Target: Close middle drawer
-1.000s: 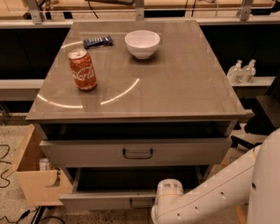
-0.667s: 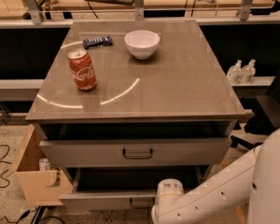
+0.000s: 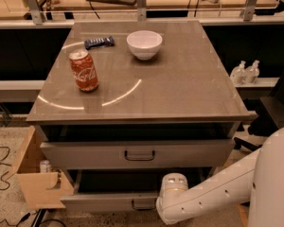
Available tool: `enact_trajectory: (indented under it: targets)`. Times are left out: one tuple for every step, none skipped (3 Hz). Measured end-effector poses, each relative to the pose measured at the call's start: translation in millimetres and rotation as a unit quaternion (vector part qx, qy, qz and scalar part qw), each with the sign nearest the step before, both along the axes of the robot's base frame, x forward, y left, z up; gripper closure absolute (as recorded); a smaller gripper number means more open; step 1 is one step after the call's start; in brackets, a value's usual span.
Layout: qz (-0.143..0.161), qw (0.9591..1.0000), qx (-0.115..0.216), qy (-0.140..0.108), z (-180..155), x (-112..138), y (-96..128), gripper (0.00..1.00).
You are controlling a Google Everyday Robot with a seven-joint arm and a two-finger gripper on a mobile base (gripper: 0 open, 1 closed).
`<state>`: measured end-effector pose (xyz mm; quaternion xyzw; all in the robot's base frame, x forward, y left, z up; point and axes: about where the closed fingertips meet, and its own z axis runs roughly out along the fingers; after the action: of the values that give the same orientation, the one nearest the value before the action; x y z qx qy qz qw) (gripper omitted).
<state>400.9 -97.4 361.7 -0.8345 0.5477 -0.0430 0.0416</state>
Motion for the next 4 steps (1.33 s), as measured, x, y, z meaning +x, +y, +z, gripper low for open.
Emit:
enact_trajectory:
  targets:
    - [0.0, 1.0, 0.0, -0.008, -0.6, 11.9, -3.3, 1.0]
    - [0.004, 0.9994, -0.003, -0.035, 2.2, 55.5, -17.5, 1.0]
    - [0.006, 0.999, -0.004, -0.043, 2.6, 66.0, -22.8, 1.0]
    - [0.005, 0.9984, 0.002, -0.057, 2.3, 80.3, -30.6, 0.99]
